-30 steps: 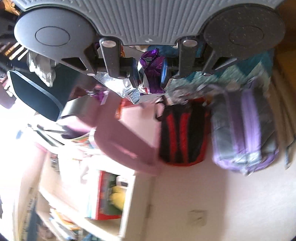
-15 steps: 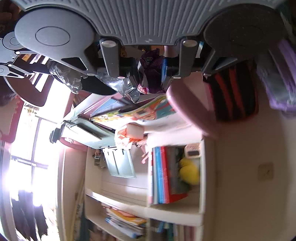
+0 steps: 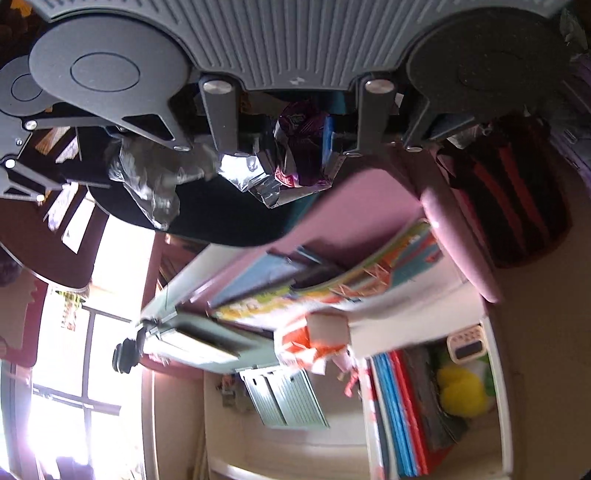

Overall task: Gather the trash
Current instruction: 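Lift the silver foil with the right tool and carry it to the teal bin, then open the right tool over the teal bin and return toward the pile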

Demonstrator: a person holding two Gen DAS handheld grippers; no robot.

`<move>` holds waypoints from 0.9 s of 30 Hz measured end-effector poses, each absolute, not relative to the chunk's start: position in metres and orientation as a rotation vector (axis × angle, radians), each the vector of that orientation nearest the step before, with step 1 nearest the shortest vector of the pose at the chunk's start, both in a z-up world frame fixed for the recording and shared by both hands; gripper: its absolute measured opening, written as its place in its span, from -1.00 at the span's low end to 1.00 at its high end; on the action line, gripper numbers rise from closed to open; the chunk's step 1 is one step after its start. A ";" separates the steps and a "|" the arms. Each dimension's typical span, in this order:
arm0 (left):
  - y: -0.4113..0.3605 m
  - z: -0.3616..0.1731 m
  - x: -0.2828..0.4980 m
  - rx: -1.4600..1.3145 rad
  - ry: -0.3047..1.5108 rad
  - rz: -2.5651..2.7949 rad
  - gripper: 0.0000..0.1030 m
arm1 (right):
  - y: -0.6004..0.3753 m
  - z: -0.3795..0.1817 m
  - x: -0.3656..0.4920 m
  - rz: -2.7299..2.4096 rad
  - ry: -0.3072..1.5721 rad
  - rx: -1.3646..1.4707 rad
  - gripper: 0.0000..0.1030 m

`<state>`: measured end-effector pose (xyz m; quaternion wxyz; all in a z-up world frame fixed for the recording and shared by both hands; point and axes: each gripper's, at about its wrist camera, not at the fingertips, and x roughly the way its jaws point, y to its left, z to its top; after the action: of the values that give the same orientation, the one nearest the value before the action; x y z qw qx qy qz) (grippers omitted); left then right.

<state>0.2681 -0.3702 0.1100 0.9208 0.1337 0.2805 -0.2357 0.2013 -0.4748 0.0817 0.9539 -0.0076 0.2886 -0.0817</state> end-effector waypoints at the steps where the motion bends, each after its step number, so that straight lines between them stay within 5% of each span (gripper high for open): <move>1: -0.373 0.106 0.269 0.286 0.588 -0.490 -0.50 | -0.475 0.080 0.202 -0.165 0.591 -0.022 0.05; 9: -0.389 0.082 0.283 0.323 0.689 -0.517 -0.44 | -0.477 0.073 0.204 -0.166 0.602 -0.022 0.13; 15: -0.385 0.081 0.281 0.297 0.690 -0.525 0.27 | -0.473 0.073 0.200 -0.160 0.609 -0.038 0.15; 27: -0.344 0.117 0.247 0.252 0.620 -0.530 0.27 | -0.450 0.101 0.160 -0.115 0.548 -0.031 0.16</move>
<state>0.2471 -0.3440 0.1168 0.9103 0.1222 0.3006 -0.2570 0.1600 -0.4500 0.1006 0.9610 -0.0153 0.2702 -0.0566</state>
